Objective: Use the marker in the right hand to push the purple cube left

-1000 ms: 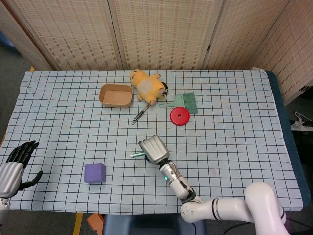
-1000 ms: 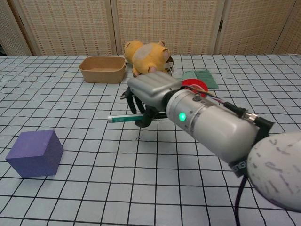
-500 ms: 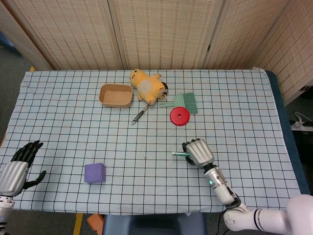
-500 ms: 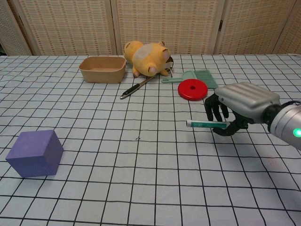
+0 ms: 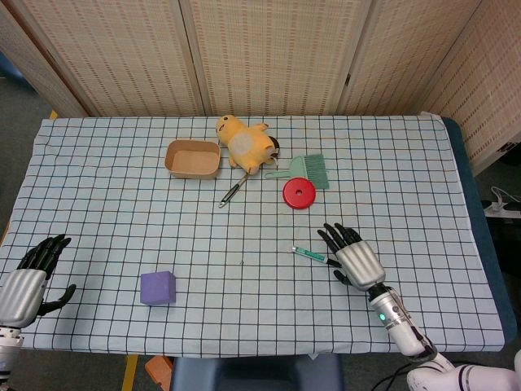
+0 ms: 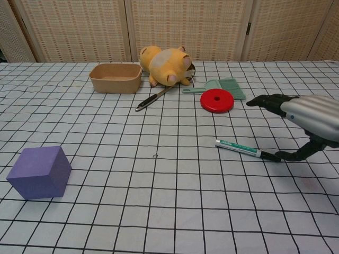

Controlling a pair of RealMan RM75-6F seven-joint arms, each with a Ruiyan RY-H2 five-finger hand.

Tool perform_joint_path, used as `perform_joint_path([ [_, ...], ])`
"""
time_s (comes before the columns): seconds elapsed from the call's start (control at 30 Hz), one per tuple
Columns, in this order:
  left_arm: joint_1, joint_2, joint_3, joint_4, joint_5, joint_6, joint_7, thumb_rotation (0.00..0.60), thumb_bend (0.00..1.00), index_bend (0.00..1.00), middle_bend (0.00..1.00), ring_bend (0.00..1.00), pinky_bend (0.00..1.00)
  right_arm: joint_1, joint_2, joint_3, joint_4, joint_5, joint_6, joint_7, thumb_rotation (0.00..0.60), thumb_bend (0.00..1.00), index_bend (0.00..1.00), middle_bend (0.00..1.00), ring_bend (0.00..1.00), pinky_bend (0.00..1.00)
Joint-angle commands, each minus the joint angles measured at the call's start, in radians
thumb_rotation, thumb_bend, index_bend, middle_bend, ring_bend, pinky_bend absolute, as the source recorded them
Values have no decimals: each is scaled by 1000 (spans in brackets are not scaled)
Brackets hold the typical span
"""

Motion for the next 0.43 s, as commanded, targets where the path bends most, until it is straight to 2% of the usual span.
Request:
perform_joint_path([
  [0.03,3,-1,-2,0,-2,6,5,600,357,0,0,0,127,-152,120,-41,-69,-110,242,-14,600,172,0,0,0,68],
  [0.13,6,-5,-6,-1,-9,9,22,600,356,0,0,0,126,-250,141,-60,-37,-137,367,-5,600,172,0,0,0,19],
  [0.23,6,-14,-9,-4,-22,5,51,600,357,0,0,0,126,-328,136,-51,26,-144,461,64,600,170,0,0,0,12],
  [0.43,1,-38,-15,-8,-39,-5,118,600,355,0,0,0,126,-371,171,-16,30,-152,485,134,600,170,0,0,0,12],
])
